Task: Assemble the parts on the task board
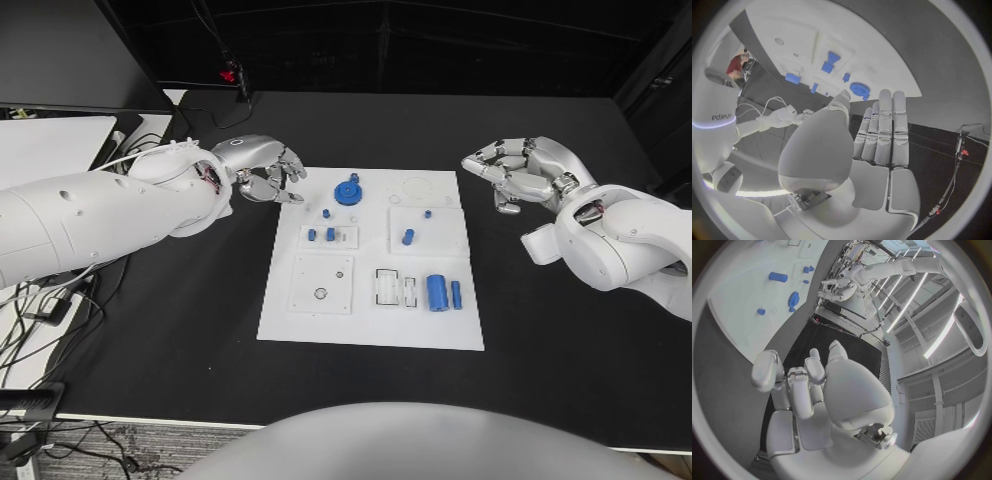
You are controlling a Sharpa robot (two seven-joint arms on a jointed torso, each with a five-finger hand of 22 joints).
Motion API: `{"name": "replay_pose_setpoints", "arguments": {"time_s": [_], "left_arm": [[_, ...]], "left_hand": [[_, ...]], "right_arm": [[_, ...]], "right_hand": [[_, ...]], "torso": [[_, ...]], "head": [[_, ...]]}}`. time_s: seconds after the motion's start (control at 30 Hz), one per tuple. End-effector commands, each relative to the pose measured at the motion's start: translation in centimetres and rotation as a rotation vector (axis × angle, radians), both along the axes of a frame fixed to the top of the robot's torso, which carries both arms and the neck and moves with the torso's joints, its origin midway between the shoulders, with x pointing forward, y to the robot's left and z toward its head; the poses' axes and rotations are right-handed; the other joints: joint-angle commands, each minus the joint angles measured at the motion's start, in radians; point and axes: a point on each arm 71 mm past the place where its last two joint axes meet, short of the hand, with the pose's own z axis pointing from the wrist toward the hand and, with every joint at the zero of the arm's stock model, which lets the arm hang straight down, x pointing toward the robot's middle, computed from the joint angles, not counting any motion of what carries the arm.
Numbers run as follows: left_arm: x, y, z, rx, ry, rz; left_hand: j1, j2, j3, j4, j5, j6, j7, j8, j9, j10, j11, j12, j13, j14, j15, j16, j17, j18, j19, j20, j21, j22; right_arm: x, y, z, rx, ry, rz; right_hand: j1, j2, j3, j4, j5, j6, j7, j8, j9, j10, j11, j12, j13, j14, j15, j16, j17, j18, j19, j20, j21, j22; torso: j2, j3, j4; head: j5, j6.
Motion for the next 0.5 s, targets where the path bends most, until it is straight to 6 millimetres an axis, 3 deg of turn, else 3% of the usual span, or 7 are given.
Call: {"name": "replay_pose_setpoints", "arguments": {"time_s": [0.03,0.1,0.23,0.37,0.5], "left_arm": [[0.0,0.2,1.1,-0.286,0.026,0.068],[-0.2,0.1,1.4,-0.37,0.028,0.075],[-0.4,-0.1,1.9,-0.544,0.041,0.085],[-0.7,-0.5,2.1,-0.716,0.07,0.086],[-1.0,-1.0,2.1,-0.859,0.107,0.081]], "left_hand": [[-0.024,0.013,-0.038,0.001,0.031,-0.007,0.004,0.007,-0.002,-0.002,0.009,0.013,-0.001,-0.035,0.011,-0.052,-0.033,0.009,-0.015,0.01,-0.062,-0.046],[-0.038,0.023,-0.063,0.003,0.037,-0.011,0.008,0.011,-0.003,-0.011,0.015,0.019,-0.002,-0.067,0.02,-0.084,-0.055,0.008,-0.029,0.019,-0.107,-0.079],[-0.062,0.044,-0.118,0.005,0.048,-0.03,0.016,0.02,-0.005,-0.039,0.029,0.036,-0.002,-0.131,0.042,-0.131,-0.098,0.007,-0.053,0.041,-0.198,-0.151],[-0.075,0.059,-0.146,0.006,0.047,-0.054,0.028,0.028,-0.006,-0.078,0.041,0.045,-0.002,-0.206,0.063,-0.151,-0.129,0.002,-0.093,0.06,-0.267,-0.2],[-0.102,0.071,-0.163,0.006,0.031,-0.095,0.045,0.035,-0.007,-0.142,0.061,0.046,-0.001,-0.302,0.09,-0.16,-0.156,-0.006,-0.159,0.082,-0.329,-0.241]], "right_arm": [[0.3,0.5,0.2,-0.127,-0.021,0.069],[0.4,0.5,0.5,-0.168,-0.053,0.082],[0.8,0.8,0.7,-0.215,-0.113,0.098],[1.3,1.0,0.8,-0.234,-0.161,0.101],[1.8,1.1,0.8,-0.267,-0.208,0.105]], "right_hand": [[0.016,-0.013,-0.008,0.001,-0.005,0.02,-0.004,-0.012,-0.006,-0.191,-0.003,-0.168,-0.203,0.104,-0.008,0.002,0.263,0.022,-0.023,-0.006,-0.033,0.004],[0.04,-0.013,-0.01,0.002,-0.009,0.021,-0.002,-0.025,-0.013,-0.319,-0.002,-0.3,-0.333,0.1,-0.008,-0.001,0.256,0.028,-0.04,-0.009,-0.061,-0.015],[0.093,-0.007,-0.013,0.002,-0.018,0.031,0.003,-0.05,-0.024,-0.384,0.006,-0.47,-0.482,0.075,-0.007,-0.028,0.209,0.018,0.0,-0.01,-0.036,0.003],[0.147,-0.005,-0.018,0.003,-0.035,0.058,0.012,-0.073,-0.034,-0.393,0.022,-0.637,-0.659,0.075,0.001,-0.037,0.189,0.005,0.057,-0.002,0.014,0.035],[0.182,-0.003,-0.018,0.001,-0.068,0.079,0.016,-0.097,-0.04,-0.377,0.027,-0.721,-0.779,0.072,0.005,-0.051,0.16,0.001,0.077,0.002,0.026,0.042]], "torso": [[0.002,-0.0007,-0.0023],[0.002,-0.0001,-0.0012],[0.001,0.0002,-0.0015],[0.002,0.0006,-0.0025],[0.002,0.0011,-0.0023]], "head": [[-0.008,0.007],[-0.016,0.01],[-0.044,0.026],[-0.066,0.042],[-0.073,0.05]]}}
